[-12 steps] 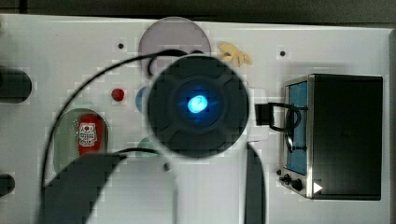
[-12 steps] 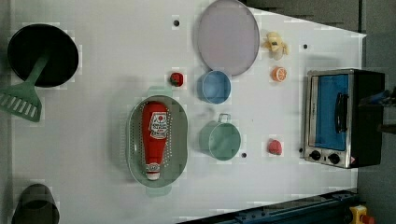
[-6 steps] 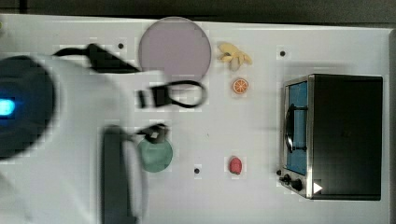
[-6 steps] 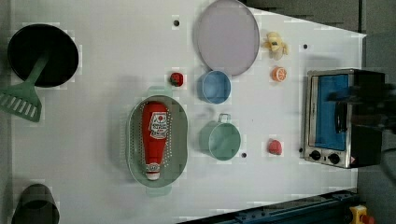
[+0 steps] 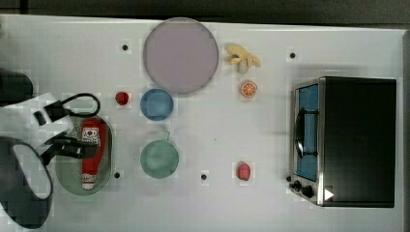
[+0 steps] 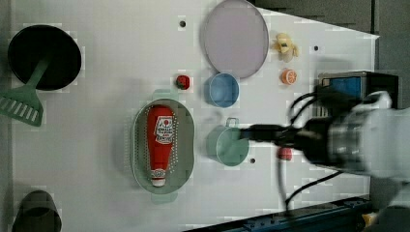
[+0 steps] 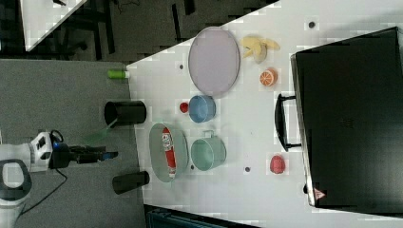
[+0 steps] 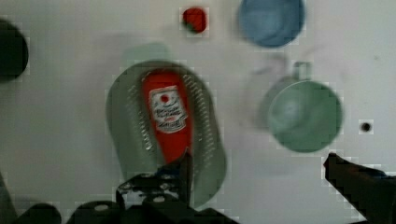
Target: Pick ketchup from strainer and place it on the table
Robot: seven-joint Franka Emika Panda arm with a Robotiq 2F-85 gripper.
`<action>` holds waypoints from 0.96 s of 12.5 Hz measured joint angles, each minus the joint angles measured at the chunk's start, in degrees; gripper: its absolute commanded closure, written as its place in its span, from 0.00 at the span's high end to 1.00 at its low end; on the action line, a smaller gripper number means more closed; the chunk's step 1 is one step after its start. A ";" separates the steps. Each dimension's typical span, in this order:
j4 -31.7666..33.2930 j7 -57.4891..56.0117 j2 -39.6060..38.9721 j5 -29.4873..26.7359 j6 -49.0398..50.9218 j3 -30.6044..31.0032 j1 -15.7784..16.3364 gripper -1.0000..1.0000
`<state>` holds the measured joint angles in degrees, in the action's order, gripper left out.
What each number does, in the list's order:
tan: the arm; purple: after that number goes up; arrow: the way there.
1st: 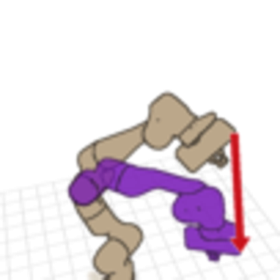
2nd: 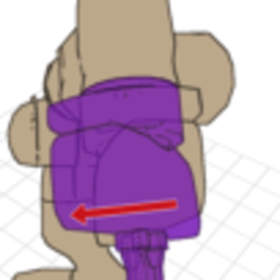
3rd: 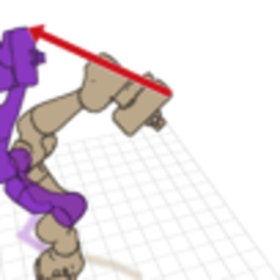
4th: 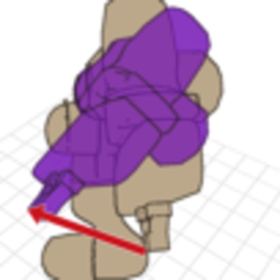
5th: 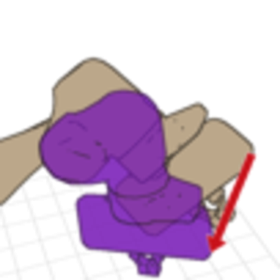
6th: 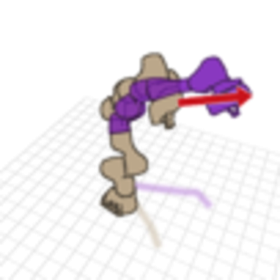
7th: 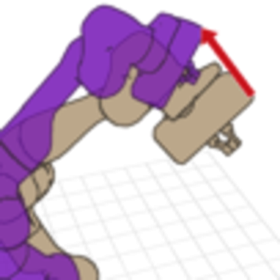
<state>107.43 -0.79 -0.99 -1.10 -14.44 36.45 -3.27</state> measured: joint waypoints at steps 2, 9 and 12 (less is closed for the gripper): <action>3.80 0.18 -1.09 0.35 -7.67 3.33 0.10 1.00; 17.79 1.69 -13.09 8.27 -35.78 7.83 1.36 1.00; 22.05 6.41 -19.60 11.20 -42.27 7.08 0.97 1.00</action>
<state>129.48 5.62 -20.59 10.10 -56.71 43.53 -2.30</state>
